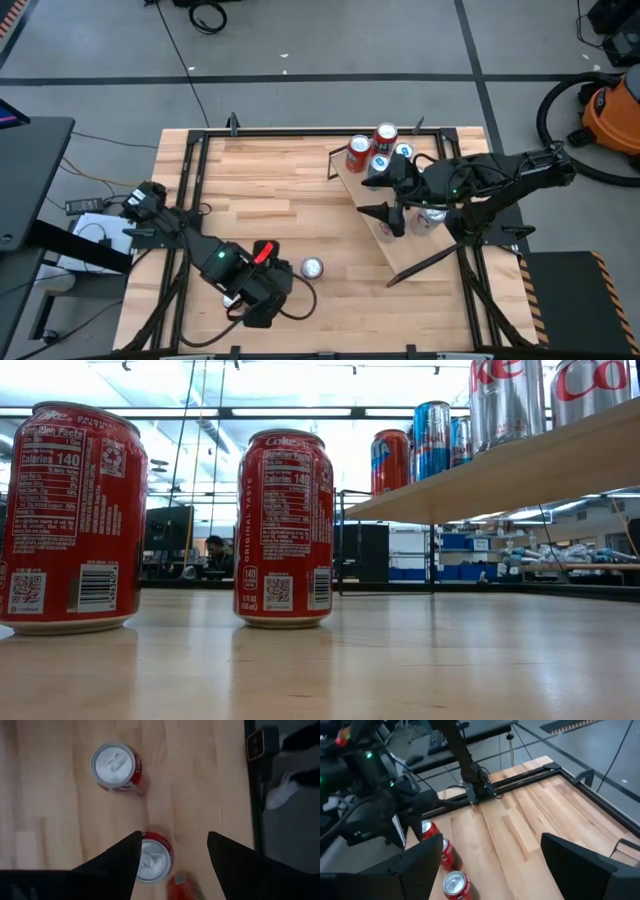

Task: Place canned beverage on shelf
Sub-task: Put the dark red soda can aligned with the other dark red soda can on the shelf

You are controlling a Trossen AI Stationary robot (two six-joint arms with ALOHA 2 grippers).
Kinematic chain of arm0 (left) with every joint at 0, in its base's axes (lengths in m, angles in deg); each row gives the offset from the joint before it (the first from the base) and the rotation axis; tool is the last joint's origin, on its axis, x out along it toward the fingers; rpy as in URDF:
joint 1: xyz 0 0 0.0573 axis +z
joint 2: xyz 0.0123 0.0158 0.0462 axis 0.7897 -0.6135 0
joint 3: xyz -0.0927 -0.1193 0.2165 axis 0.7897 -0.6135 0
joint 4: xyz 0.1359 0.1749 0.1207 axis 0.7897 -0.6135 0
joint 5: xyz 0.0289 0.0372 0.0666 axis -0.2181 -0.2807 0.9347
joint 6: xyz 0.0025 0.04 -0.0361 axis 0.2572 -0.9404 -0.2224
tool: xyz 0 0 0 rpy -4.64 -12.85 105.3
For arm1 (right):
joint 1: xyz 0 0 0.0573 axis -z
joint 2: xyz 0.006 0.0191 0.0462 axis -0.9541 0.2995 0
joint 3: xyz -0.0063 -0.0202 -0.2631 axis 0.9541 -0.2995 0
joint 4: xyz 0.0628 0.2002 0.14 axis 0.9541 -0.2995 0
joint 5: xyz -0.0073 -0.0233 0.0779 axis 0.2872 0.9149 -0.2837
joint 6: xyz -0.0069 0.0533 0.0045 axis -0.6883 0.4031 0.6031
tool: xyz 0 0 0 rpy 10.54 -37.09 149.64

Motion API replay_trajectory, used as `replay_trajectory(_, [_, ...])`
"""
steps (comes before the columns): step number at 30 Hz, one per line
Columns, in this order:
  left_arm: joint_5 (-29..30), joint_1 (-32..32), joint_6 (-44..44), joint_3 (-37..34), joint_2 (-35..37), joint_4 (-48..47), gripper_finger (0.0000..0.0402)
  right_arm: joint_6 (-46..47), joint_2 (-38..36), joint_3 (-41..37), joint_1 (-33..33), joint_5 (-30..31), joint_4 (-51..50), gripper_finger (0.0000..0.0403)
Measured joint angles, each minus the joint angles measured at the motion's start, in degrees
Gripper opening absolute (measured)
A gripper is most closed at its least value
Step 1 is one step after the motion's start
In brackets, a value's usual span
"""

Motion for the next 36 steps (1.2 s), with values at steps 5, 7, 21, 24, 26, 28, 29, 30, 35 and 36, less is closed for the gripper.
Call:
replay_trajectory(5, [-3.1, -0.2, 12.7, -2.7, 2.3, -1.0, 0.0233, -2.6, 0.0, 0.0, 0.0, -1.5, 0.2, 0.0346])
replay_trajectory(7, [-4.9, -0.2, 17.7, -2.8, 2.6, -1.6, 0.0233, -3.0, 0.0, 0.0, 0.0, -2.9, 0.3, 0.0346])
replay_trajectory(21, [-13.4, -4.0, 39.9, -2.9, 2.0, -8.2, 0.0323, -10.7, 0.0, 0.0, 0.0, -6.1, 0.4, 0.0346])
replay_trajectory(24, [-13.3, -6.4, 40.3, -5.0, 1.9, -7.8, 0.0347, -10.6, 0.0, 0.0, 0.0, -6.8, 0.5, 0.0346])
replay_trajectory(26, [-13.3, -7.8, 40.9, -7.1, 1.9, -8.1, 0.0355, -10.6, 0.0, 0.0, 0.0, -7.6, 0.6, 0.0346])
replay_trajectory(28, [-13.3, -9.1, 41.4, -8.9, 2.2, -8.1, 0.0357, -10.6, 0.0, 0.0, 0.0, -7.9, 0.9, 0.0346])
replay_trajectory(29, [-13.4, -9.4, 41.8, -9.2, 2.3, -8.4, 0.0357, -10.6, 0.0, 0.0, 0.0, -7.9, 1.0, 0.0346])
replay_trajectory(30, [-13.3, -9.6, 42.3, -9.2, 2.4, -8.4, 0.0357, -10.6, 0.0, 0.0, 0.0, -8.0, 1.0, 0.0346])
replay_trajectory(35, [-11.6, -12.2, 44.0, -9.2, 2.9, -9.0, 0.0357, -9.8, 0.0, 0.0, 0.0, -8.0, 1.0, 0.0346])
replay_trajectory(36, [-11.3, -13.2, 44.2, -9.2, 2.9, -9.3, 0.0357, -9.6, 0.0, 0.0, 0.0, -8.0, 1.0, 0.0346])
